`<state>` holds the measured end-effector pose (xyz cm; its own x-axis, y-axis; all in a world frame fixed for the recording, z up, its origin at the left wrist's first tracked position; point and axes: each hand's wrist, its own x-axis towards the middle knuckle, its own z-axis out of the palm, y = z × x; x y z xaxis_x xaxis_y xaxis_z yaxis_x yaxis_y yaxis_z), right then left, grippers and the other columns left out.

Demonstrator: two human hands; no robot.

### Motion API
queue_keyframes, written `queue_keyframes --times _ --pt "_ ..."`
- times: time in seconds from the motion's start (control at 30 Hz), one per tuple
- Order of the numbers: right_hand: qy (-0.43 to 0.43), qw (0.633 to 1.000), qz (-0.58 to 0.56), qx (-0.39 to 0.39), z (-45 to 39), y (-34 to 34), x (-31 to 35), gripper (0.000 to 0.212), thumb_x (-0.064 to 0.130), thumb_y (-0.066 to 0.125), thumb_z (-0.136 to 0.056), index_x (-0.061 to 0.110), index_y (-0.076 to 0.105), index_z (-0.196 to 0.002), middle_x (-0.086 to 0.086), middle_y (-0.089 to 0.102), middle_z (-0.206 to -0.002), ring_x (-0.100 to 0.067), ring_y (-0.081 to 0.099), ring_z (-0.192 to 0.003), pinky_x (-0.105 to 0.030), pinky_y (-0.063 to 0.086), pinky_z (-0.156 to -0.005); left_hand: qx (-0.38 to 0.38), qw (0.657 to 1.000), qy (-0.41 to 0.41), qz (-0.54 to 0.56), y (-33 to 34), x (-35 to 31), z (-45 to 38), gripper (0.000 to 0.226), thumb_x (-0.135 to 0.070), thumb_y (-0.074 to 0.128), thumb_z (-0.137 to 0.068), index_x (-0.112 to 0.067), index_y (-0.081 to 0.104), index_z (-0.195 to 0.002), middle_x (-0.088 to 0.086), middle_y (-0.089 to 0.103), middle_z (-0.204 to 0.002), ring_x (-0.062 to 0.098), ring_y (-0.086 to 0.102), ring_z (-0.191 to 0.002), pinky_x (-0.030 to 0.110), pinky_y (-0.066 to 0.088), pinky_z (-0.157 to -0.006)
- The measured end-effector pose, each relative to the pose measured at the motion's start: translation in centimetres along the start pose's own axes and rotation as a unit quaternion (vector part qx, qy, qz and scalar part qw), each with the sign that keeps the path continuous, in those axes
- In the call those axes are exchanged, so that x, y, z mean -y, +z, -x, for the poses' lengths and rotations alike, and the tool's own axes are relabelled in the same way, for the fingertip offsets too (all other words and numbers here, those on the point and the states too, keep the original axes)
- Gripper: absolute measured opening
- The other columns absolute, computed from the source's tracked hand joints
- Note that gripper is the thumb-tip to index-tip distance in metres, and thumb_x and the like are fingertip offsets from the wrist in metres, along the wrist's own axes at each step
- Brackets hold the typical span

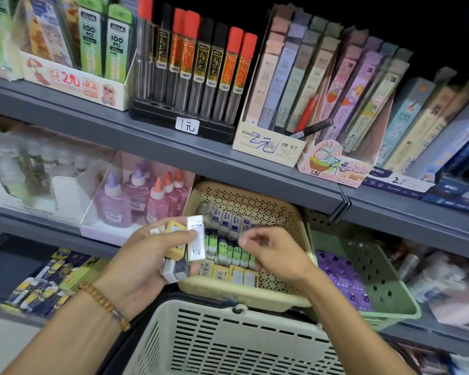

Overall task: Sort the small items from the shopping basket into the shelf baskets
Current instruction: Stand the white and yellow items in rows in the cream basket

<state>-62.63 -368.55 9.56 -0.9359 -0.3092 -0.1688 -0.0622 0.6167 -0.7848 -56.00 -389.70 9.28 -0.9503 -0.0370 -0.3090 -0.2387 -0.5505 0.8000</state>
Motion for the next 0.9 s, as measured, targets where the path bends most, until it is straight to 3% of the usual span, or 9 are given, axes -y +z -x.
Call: queue_keyframes --times 0.13,0.27,0.33,0.43,0.5,0.6,0.73,0.8,0.9 --pt "-0.091 0.978 -0.166 0.091 0.6 1.8 2.9 0.024 0.026 0.068 -0.091 0.029 0.065 -0.114 0.002 0.069 -0.089 -0.012 0.062 -0.059 -0.020 0.046 -0.048 -0.005 0.999 0.008 -0.042 0.2 0.1 0.1 0.025 0.003 0.069 -0.078 -0.001 0.067 -0.103 0.022 0.069 -0.084 0.026 0.065 -0.062 0.033 0.057 -0.050" --pt "-0.089 0.969 -0.201 0.111 0.0 3.2 3.5 0.023 0.012 0.072 -0.087 0.021 0.069 -0.108 0.004 0.067 -0.077 -0.009 0.056 -0.051 -0.017 0.040 -0.042 -0.004 0.997 0.015 -0.070 0.2 0.3 0.1 0.023 -0.004 0.071 -0.081 -0.004 0.068 -0.103 0.018 0.073 -0.086 0.022 0.068 -0.062 0.030 0.056 -0.050" --pt "-0.045 0.964 -0.245 0.091 -0.8 3.0 2.9 0.017 0.007 0.067 -0.090 0.014 0.069 -0.105 -0.002 0.071 -0.078 -0.010 0.057 -0.051 -0.017 0.039 -0.041 -0.011 0.998 0.019 -0.054 0.2 0.3 0.0 0.024 -0.012 0.071 -0.082 0.000 0.068 -0.103 0.023 0.072 -0.095 0.023 0.070 -0.064 0.028 0.055 -0.049" --pt "0.060 0.952 -0.298 -0.027 -3.2 1.8 1.7 0.015 0.004 0.067 -0.089 0.007 0.067 -0.104 -0.009 0.072 -0.075 -0.011 0.058 -0.050 -0.020 0.041 -0.042 -0.030 0.999 0.034 -0.028 0.0 0.0 -0.1 0.035 -0.023 0.071 -0.082 0.005 0.066 -0.102 0.025 0.071 -0.093 0.024 0.070 -0.065 0.025 0.054 -0.047" --pt "0.112 0.947 -0.285 -0.096 -5.4 1.2 1.0 0.013 0.005 0.068 -0.088 0.006 0.068 -0.101 -0.008 0.070 -0.068 -0.011 0.059 -0.046 -0.020 0.043 -0.040 -0.044 0.998 0.040 -0.022 -0.3 -0.1 -0.3 0.034 -0.029 0.070 -0.081 0.002 0.066 -0.096 0.017 0.070 -0.080 0.023 0.068 -0.062 0.025 0.052 -0.044" --pt "0.140 0.957 -0.221 -0.127 -8.5 1.1 0.0 0.006 0.009 0.065 -0.092 0.014 0.064 -0.095 0.001 0.065 -0.052 -0.006 0.059 -0.040 -0.017 0.047 -0.039 -0.055 0.998 0.024 -0.003 -0.7 -0.2 -0.6 0.020 -0.021 0.061 -0.092 -0.001 0.063 -0.097 0.010 0.068 -0.067 0.023 0.067 -0.056 0.025 0.049 -0.040" --pt "0.134 0.979 -0.126 -0.090 -11.7 2.4 -0.3 0.004 0.010 0.065 -0.092 0.015 0.065 -0.093 -0.005 0.069 -0.068 -0.006 0.063 -0.046 -0.018 0.050 -0.044 -0.026 1.000 -0.001 0.010 -1.2 -0.3 -0.8 0.024 -0.002 0.052 -0.086 0.002 0.060 -0.109 0.022 0.064 -0.083 0.028 0.068 -0.060 0.029 0.049 -0.042" --pt "0.119 0.983 -0.112 -0.088 -12.8 2.8 -0.3 0.013 0.008 0.068 -0.089 0.014 0.065 -0.079 -0.004 0.068 -0.066 -0.006 0.063 -0.048 -0.021 0.056 -0.053 -0.016 1.000 0.014 -0.005 -1.5 -0.3 -0.8 0.022 0.001 0.057 -0.086 0.001 0.063 -0.107 0.024 0.067 -0.086 0.030 0.070 -0.068 0.030 0.051 -0.046" --pt "0.092 0.989 -0.068 -0.096 -13.1 2.9 -0.3 0.012 0.011 0.069 -0.088 0.015 0.067 -0.077 -0.002 0.069 -0.070 -0.010 0.067 -0.057 -0.024 0.059 -0.063 -0.008 0.999 0.030 -0.033 -1.5 -0.2 -0.8 0.023 -0.003 0.066 -0.082 -0.008 0.069 -0.104 0.017 0.071 -0.091 0.029 0.071 -0.080 0.030 0.054 -0.050"
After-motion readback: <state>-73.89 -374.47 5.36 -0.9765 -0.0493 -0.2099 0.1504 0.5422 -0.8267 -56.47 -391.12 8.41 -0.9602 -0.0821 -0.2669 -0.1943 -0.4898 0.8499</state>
